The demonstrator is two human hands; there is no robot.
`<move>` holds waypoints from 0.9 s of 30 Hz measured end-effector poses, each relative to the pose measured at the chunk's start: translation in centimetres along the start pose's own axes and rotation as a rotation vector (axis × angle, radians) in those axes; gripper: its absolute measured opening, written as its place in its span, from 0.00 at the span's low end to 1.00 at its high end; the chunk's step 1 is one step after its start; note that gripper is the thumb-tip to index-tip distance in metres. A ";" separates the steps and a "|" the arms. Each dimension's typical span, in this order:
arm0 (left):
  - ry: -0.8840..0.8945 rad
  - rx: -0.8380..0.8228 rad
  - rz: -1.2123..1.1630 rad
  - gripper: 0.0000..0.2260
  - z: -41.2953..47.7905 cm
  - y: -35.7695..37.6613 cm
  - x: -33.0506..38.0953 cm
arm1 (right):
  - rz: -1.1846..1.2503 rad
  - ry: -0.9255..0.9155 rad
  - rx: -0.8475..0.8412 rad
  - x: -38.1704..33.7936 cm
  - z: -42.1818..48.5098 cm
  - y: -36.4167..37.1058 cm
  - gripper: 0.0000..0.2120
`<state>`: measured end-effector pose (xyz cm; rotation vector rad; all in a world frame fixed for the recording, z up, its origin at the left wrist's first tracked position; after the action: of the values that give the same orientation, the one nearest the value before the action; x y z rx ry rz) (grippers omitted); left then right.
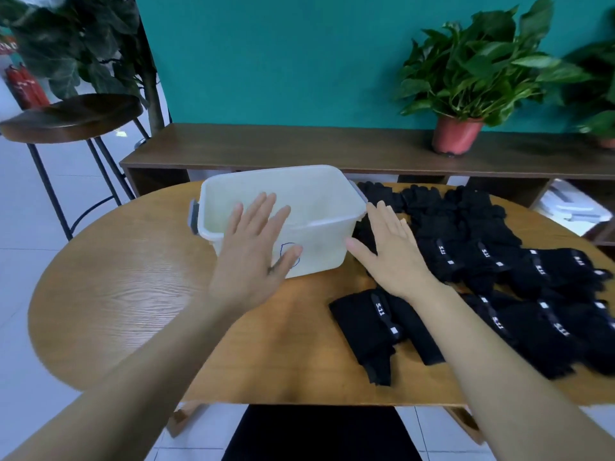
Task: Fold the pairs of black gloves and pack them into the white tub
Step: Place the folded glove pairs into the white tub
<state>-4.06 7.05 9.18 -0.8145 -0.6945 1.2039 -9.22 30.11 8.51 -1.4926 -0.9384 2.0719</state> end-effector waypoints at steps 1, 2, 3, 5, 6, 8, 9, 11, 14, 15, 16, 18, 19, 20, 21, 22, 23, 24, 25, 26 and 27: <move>0.062 -0.001 -0.044 0.27 -0.6 0.9 1.6 | 0.006 0.012 0.004 0.4 -1.4 0.5 0.37; 0.115 -0.033 -0.080 0.25 -1.2 2.0 3.0 | 0.003 0.024 0.001 0.8 -2.9 1.0 0.36; 0.150 -0.087 -0.113 0.24 -1.8 3.1 4.3 | -0.004 0.036 -0.007 1.2 -4.4 1.7 0.35; 0.184 -0.194 -0.156 0.24 -2.6 5.4 6.1 | -0.030 0.057 -0.023 2.0 -7.0 3.2 0.34; 0.201 -0.229 -0.155 0.24 -2.9 6.4 6.9 | -0.043 0.064 -0.030 2.4 -8.1 4.0 0.33; 0.234 -0.265 -0.156 0.24 -3.1 8.2 8.2 | -0.056 0.076 -0.040 2.9 -9.8 5.2 0.32; 0.237 -0.291 -0.178 0.22 -3.1 9.0 8.6 | -0.062 0.084 -0.045 3.0 -10.4 5.7 0.31; 0.242 -0.366 -0.209 0.21 -3.2 10.4 9.1 | -0.081 0.107 -0.052 3.3 -11.1 6.5 0.28; 0.245 -0.478 -0.239 0.22 -3.7 11.9 9.2 | -0.147 0.120 -0.059 3.4 -11.2 7.5 0.29; 0.237 -0.478 -0.246 0.22 -3.8 12.0 9.1 | -0.162 0.111 -0.065 3.5 -11.2 7.8 0.32; 0.229 -0.468 -0.246 0.22 -3.9 12.0 9.0 | -0.172 0.101 -0.080 3.6 -11.1 8.1 0.34; 0.206 -0.439 -0.215 0.22 -4.3 11.7 8.5 | -0.177 0.064 -0.120 3.7 -10.8 8.3 0.34; 0.187 -0.427 -0.191 0.22 -4.6 11.5 8.2 | -0.170 0.035 -0.147 3.6 -10.5 8.2 0.31; 0.163 -0.417 -0.167 0.22 -5.1 11.3 7.8 | -0.161 0.004 -0.187 3.6 -10.2 8.1 0.27; 0.136 -0.410 -0.151 0.22 -5.7 11.1 7.4 | -0.144 -0.034 -0.228 3.6 -10.0 7.9 0.25; 0.110 -0.400 -0.142 0.22 -6.3 10.8 7.1 | -0.120 -0.079 -0.256 3.5 -9.7 7.8 0.25; 0.087 -0.390 -0.135 0.22 -6.9 10.4 6.9 | -0.104 -0.131 -0.273 3.6 -9.4 7.8 0.24; 0.069 -0.382 -0.125 0.22 -7.5 10.0 6.6 | -0.102 -0.182 -0.290 3.5 -9.1 7.8 0.25; 0.054 -0.378 -0.114 0.22 -8.1 9.5 6.4 | -0.116 -0.223 -0.317 3.5 -8.8 7.9 0.26; 0.043 -0.377 -0.102 0.22 -8.6 9.1 6.2 | -0.138 -0.265 -0.344 3.4 -8.6 7.9 0.26; 0.034 -0.386 -0.091 0.22 -9.1 8.7 6.1 | -0.161 -0.302 -0.368 3.5 -8.5 7.9 0.26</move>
<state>0.27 12.79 -2.80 -1.1068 -0.9423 0.9843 -2.03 29.38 -1.19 -1.2306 -1.5731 2.1219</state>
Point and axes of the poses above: each hand's wrist, its own z-axis towards the middle knuckle, its own y-axis out of the palm, x = y × z, the point moved 3 cm from there along z, towards the middle knuckle, and after that the axes turned 15 degrees about z, right-handed, at the moved point
